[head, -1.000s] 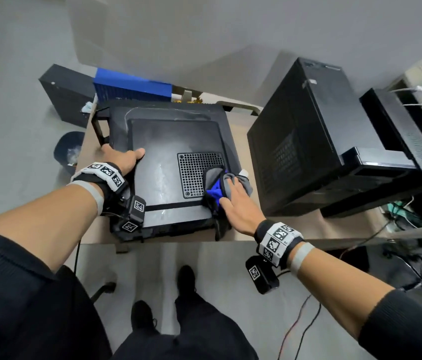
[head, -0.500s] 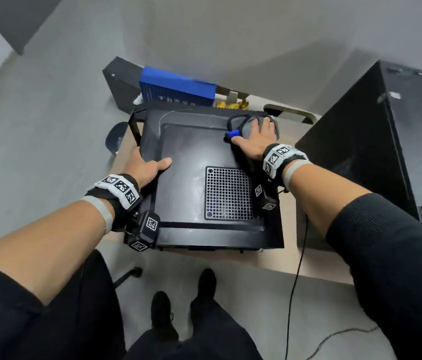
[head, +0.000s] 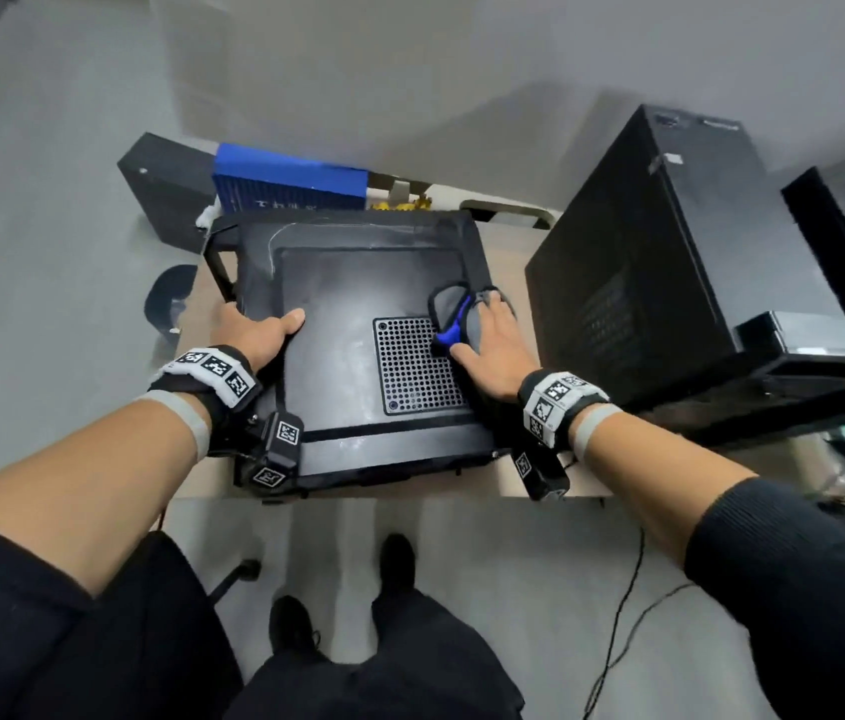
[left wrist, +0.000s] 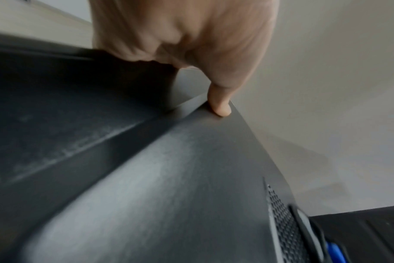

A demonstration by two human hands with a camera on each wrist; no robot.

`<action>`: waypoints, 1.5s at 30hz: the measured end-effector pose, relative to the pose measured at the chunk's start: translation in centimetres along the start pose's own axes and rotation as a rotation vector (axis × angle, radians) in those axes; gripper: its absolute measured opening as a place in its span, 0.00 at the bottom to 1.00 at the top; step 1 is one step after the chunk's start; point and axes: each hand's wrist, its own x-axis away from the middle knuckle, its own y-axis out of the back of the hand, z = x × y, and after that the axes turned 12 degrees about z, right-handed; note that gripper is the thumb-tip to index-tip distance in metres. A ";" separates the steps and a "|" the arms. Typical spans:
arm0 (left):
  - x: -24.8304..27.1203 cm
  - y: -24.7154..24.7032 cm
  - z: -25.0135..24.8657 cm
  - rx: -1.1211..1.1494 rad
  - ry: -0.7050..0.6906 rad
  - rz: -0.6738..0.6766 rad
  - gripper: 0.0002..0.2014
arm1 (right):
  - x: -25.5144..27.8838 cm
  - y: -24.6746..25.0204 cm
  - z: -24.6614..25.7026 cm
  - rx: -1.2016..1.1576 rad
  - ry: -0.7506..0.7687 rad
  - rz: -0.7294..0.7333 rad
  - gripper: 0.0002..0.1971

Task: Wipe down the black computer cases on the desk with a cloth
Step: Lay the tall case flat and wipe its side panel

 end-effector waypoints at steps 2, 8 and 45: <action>-0.4 0.3 0.0 -0.002 0.019 0.009 0.57 | 3.6 -2.0 -0.7 0.004 0.016 -0.003 0.44; -3.7 0.7 1.7 -0.022 0.023 0.055 0.65 | 9.7 -6.2 1.2 0.227 0.089 -0.005 0.44; -1.4 -0.1 -5.4 -0.325 0.236 0.093 0.68 | -17.1 6.5 8.2 0.371 0.059 0.145 0.45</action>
